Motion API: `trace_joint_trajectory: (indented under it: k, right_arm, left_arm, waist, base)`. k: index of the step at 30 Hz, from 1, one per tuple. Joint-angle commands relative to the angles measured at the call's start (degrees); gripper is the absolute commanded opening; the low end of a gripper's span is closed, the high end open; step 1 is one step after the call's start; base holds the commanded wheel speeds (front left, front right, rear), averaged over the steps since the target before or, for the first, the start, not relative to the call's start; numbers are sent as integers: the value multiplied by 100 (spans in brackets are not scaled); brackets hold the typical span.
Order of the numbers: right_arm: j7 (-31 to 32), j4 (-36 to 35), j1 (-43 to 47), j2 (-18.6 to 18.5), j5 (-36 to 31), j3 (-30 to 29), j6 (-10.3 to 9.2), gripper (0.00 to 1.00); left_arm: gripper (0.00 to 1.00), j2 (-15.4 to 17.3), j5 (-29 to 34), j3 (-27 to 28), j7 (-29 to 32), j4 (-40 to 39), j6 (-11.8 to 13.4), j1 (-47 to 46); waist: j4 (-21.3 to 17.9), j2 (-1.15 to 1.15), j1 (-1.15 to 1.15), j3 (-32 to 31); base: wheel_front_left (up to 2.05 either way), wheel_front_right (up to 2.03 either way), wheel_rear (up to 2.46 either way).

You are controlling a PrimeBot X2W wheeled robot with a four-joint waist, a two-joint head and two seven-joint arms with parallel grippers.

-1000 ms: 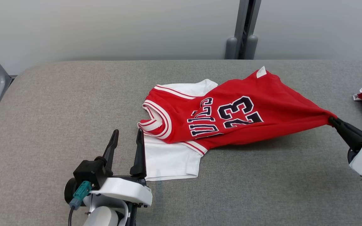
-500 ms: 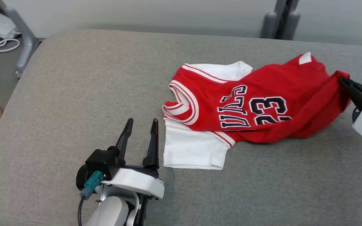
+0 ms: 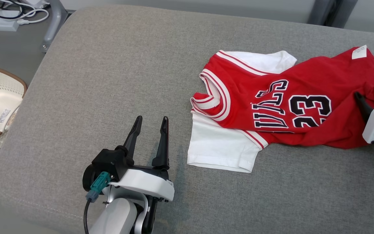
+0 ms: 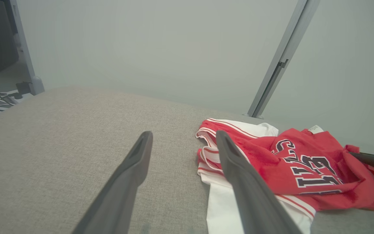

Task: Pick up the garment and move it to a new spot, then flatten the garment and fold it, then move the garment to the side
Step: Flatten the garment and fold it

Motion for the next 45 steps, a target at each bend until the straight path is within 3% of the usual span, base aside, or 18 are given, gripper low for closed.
trace_joint_trajectory:
  k: [1, 9, 15, 22, 33, 45]
  right_arm:
    - [-119, 65, -142, 11, -40, 32, 0, 100]
    - [-836, 111, -81, 105, 140, 269, -1, 100]
    - [-1429, -382, 364, 47, 553, 256, -1, 100]
    - [-1810, -873, 1065, 14, 676, -32, -1, 100]
    - [-1879, -2312, 2470, 608, -382, -1659, -1, 100]
    - [-1791, -2906, 2939, 1073, -1043, -2195, -1, 100]
  left_arm:
    - [100, 22, 16, 23, -25, -12, 16, -81]
    - [100, 22, 112, 177, -26, 78, -37, 8]
    - [100, 25, 204, 329, -26, 201, -111, 182]
    - [100, 25, 247, 442, -26, 301, -141, 371]
    - [100, 25, 329, 524, -25, 589, -186, 662]
    - [100, 24, -59, 118, 36, 1906, -5, 363]
  waist:
    - [-52, 0, 0, -17]
    - [-515, 0, 0, -318]
    - [-1054, 0, 0, -668]
    - [-1325, 0, 0, -959]
    - [-1533, 0, 0, -1150]
    - [-1576, 0, 0, -1056]
  base:
    - [0, 0, 0]
    - [0, 0, 0]
    - [0, 0, 0]
    - [0, 0, 0]
    - [0, 0, 0]
    - [0, 0, 0]
